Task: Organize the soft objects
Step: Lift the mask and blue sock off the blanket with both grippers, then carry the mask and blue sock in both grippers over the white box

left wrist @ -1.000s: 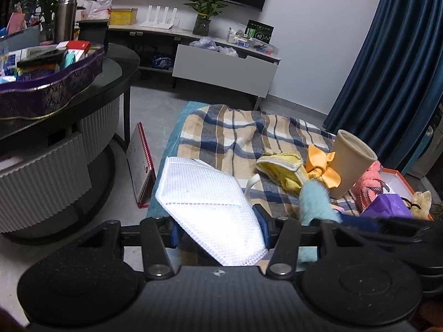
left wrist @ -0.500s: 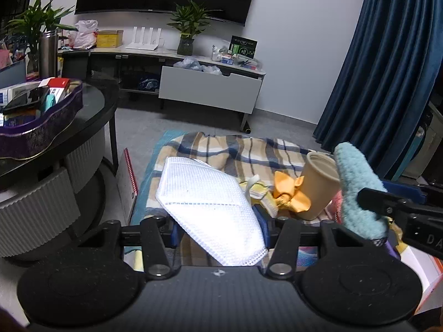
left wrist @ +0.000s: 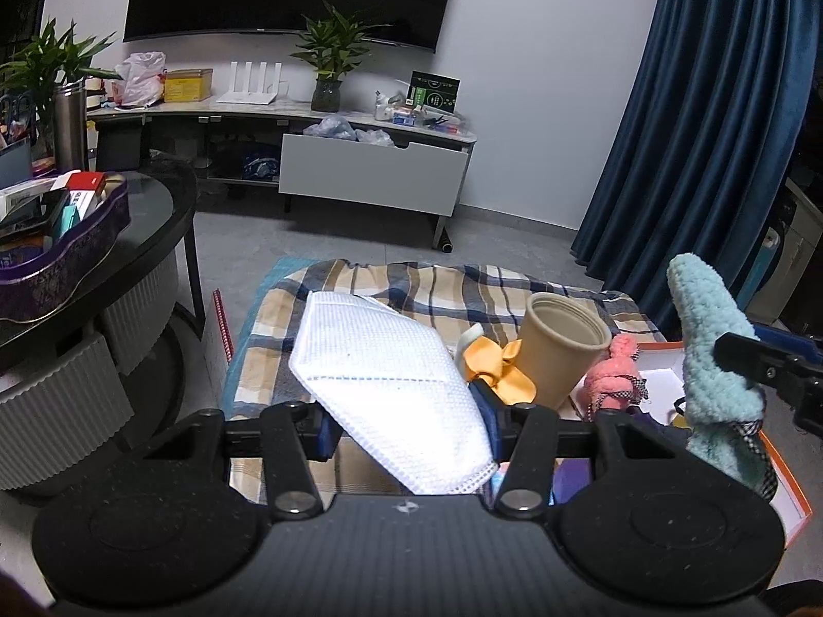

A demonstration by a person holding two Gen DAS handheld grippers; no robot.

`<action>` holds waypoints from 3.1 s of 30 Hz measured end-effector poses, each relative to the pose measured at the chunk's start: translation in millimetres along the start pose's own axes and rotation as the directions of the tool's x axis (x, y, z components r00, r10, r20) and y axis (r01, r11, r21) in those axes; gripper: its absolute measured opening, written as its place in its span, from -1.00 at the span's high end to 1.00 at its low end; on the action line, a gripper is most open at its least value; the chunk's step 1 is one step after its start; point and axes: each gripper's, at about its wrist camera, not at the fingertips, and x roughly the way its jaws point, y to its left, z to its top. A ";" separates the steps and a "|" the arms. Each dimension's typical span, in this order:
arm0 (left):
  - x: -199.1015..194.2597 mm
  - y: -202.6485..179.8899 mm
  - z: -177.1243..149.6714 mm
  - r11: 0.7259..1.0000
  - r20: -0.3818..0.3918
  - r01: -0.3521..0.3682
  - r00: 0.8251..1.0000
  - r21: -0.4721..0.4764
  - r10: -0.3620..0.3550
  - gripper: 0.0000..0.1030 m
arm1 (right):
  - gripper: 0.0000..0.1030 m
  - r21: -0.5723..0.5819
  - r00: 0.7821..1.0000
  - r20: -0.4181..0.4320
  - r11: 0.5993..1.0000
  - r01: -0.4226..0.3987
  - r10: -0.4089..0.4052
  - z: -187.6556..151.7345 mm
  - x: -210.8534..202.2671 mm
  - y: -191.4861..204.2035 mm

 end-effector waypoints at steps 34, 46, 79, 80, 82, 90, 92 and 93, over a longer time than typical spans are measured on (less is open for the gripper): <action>2.6 -19.0 4.8 1.000 0.000 0.001 1.000 0.029 -0.001 0.01 | 0.23 0.048 0.999 0.037 0.999 -0.011 0.009 -2.3 -19.2 -31.4; 4.8 -35.4 3.4 0.998 -0.007 0.042 0.999 0.055 -0.042 0.01 | 0.23 0.061 0.999 0.042 0.998 0.000 -0.003 -1.5 -24.1 -38.3; 17.1 -92.1 0.7 0.981 -0.046 0.145 0.989 0.128 -0.140 0.01 | 0.23 0.115 0.996 0.053 0.992 0.060 -0.066 -9.2 -26.7 -61.9; 17.9 -93.5 0.8 0.981 -0.048 0.148 0.989 0.129 -0.143 0.01 | 0.23 0.116 0.996 0.053 0.991 0.063 -0.069 -9.4 -27.0 -63.6; 19.0 -96.0 0.3 0.980 -0.051 0.152 0.988 0.132 -0.147 0.01 | 0.23 0.120 0.996 0.054 0.991 0.066 -0.073 -9.6 -27.0 -65.0; 24.8 -108.5 -0.2 0.973 -0.065 0.175 0.984 0.149 -0.167 0.01 | 0.23 0.138 0.994 0.056 0.987 0.085 -0.094 -12.9 -31.5 -74.9; 26.2 -111.5 -0.1 0.972 -0.067 0.181 0.983 0.152 -0.172 0.01 | 0.22 0.141 0.994 0.057 0.986 0.090 -0.098 -13.6 -32.2 -76.5; 26.5 -112.3 -0.5 0.971 -0.068 0.183 0.982 0.153 -0.174 0.01 | 0.23 0.143 0.993 0.057 0.985 0.091 -0.100 -14.1 -32.7 -77.3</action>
